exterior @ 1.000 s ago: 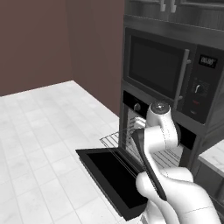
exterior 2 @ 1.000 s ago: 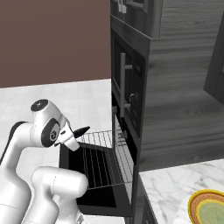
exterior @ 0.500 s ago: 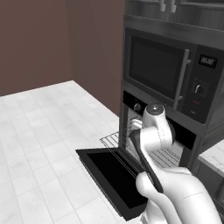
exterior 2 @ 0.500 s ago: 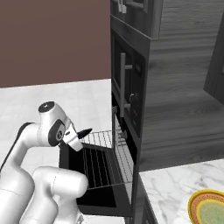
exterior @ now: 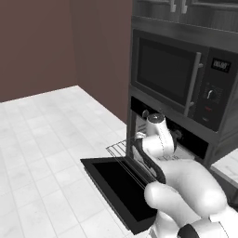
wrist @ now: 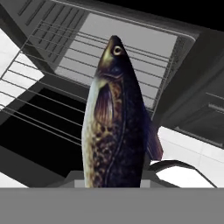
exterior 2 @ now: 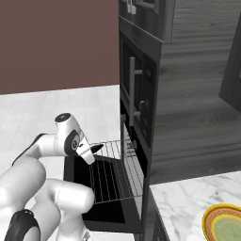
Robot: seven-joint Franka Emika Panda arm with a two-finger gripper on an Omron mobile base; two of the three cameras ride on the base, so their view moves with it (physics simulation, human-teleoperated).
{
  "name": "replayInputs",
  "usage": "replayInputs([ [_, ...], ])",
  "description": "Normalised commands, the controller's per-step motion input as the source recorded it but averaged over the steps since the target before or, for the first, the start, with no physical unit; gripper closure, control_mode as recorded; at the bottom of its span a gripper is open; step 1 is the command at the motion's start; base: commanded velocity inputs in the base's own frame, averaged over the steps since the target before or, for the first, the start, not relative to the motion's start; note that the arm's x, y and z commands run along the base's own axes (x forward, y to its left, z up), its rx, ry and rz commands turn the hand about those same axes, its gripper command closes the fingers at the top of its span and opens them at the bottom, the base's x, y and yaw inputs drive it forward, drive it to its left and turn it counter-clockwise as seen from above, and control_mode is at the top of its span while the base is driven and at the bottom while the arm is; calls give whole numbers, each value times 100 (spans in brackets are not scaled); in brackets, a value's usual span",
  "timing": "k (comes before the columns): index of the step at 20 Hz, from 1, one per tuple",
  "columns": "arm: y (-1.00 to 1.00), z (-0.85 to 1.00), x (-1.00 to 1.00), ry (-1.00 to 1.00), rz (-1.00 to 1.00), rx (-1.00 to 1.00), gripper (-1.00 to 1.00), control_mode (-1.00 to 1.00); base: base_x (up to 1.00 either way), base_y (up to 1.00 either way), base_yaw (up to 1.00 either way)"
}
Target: Place the fish on the rack of the oven, and slide the rack back inside. Close the oven door.
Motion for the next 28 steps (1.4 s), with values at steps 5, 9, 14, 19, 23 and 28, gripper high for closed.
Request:
replayInputs([
  [5,0,-38,37,0,-9,0,100,-100,0,0,0],
  [9,0,-36,24,0,-13,0,100,-100,0,0,0],
  [14,-12,-28,23,0,-12,0,100,-100,0,0,0],
  [19,-15,-25,31,0,-4,0,100,-100,0,0,0],
  [23,-1,-28,43,0,0,0,100,-100,0,0,0],
  [28,0,-33,47,0,0,0,100,-100,0,0,0],
])
